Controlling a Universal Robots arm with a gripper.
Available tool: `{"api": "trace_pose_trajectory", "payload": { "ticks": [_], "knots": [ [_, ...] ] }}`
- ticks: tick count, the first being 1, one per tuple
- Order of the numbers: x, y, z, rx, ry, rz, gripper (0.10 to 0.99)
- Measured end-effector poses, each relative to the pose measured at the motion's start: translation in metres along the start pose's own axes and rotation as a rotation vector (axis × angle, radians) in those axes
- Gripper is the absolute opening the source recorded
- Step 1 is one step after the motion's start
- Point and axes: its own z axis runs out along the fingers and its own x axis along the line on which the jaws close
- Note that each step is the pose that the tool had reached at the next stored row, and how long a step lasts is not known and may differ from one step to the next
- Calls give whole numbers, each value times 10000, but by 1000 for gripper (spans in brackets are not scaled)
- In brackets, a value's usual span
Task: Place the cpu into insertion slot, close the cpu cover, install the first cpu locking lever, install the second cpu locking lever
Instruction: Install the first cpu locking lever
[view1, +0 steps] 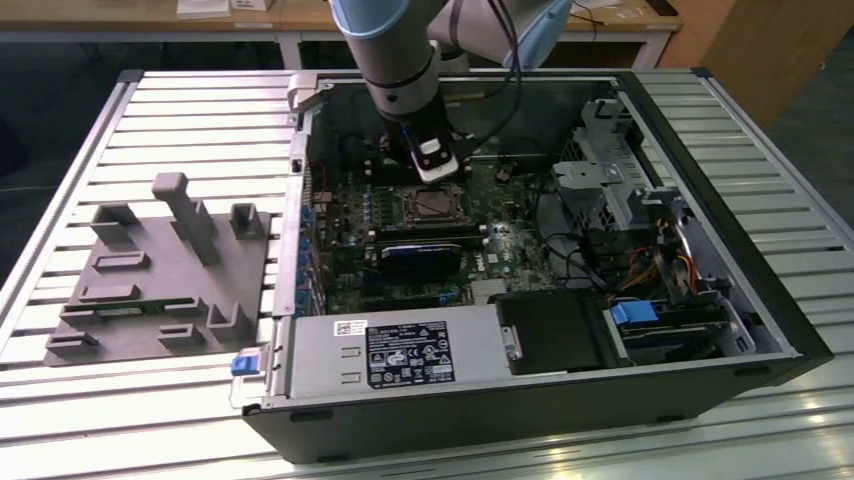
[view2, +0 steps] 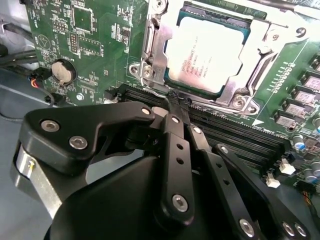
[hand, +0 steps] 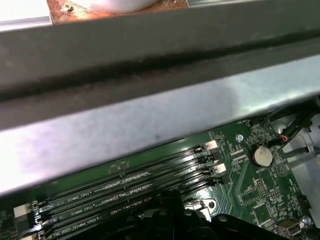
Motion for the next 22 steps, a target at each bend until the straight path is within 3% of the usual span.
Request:
{"api": "trace_pose_trajectory", "payload": {
  "ticks": [10,22],
  "knots": [
    [-18,14,35,62,-69,235,102],
    [-61,28,49,47,-68,255,102]
  ]
}}
